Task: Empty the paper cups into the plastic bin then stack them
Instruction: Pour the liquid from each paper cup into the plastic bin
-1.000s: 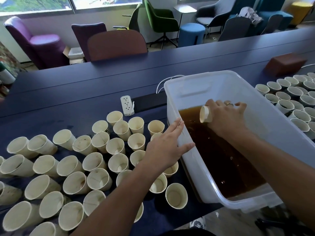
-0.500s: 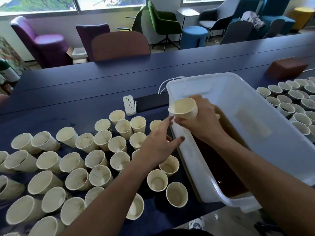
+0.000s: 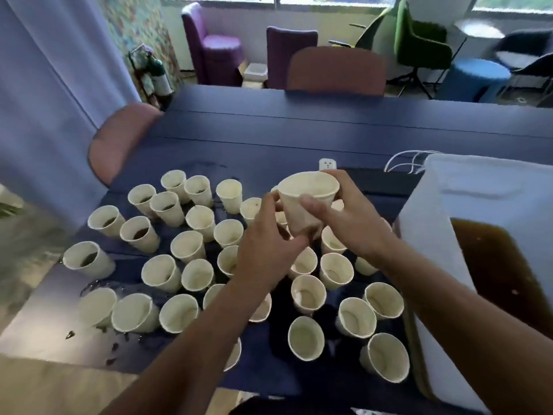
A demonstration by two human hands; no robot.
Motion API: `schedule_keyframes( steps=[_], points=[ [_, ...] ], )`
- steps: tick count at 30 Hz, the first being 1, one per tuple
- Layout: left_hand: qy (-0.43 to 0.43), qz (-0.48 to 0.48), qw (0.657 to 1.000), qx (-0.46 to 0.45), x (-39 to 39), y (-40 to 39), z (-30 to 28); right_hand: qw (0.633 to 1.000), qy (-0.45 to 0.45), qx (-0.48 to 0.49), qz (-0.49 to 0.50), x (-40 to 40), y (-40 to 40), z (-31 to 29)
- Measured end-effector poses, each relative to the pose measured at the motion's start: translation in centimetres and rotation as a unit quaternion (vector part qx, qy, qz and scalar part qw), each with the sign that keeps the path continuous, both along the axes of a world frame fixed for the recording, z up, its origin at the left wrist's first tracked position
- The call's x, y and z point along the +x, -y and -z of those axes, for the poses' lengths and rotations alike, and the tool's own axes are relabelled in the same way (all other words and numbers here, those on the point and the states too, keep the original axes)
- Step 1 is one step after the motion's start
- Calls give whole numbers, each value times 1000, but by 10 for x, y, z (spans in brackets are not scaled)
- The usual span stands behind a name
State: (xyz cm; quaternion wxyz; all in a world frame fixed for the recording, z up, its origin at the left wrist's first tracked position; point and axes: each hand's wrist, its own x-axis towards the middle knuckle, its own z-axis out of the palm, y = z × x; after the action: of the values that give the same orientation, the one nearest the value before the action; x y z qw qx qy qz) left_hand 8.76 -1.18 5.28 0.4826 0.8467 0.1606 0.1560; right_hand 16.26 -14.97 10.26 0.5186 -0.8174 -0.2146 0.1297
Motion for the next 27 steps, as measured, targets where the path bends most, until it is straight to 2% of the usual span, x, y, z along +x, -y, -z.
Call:
schedule_keyframes(
  steps=[4, 9, 15, 18, 22, 25, 27],
  points=[
    [-19, -60, 998, 13, -35, -53, 15, 997, -49, 23, -53, -16, -55, 2],
    [-30, -113, 992, 41, -78, -113, 32, 993, 31, -75, -83, -23, -132, 21],
    [-37, -192, 980, 40, -129, -188, 45, 987, 52, -94, -121, -39, -224, 43],
    [-44, -279, 959, 30, -155, -228, 56, 984, 49, -99, -140, -50, -265, 54],
    [-72, -412, 908, -12, -177, -282, 81, 971, 62, -137, -184, -64, -312, 75],
    [-103, -459, 877, -95, -186, -315, 106, 959, 49, -177, -218, -72, -334, 94],
    [-114, -463, 869, -134, -187, -331, 120, 950, 41, -204, -234, -76, -342, 105]
  ],
)
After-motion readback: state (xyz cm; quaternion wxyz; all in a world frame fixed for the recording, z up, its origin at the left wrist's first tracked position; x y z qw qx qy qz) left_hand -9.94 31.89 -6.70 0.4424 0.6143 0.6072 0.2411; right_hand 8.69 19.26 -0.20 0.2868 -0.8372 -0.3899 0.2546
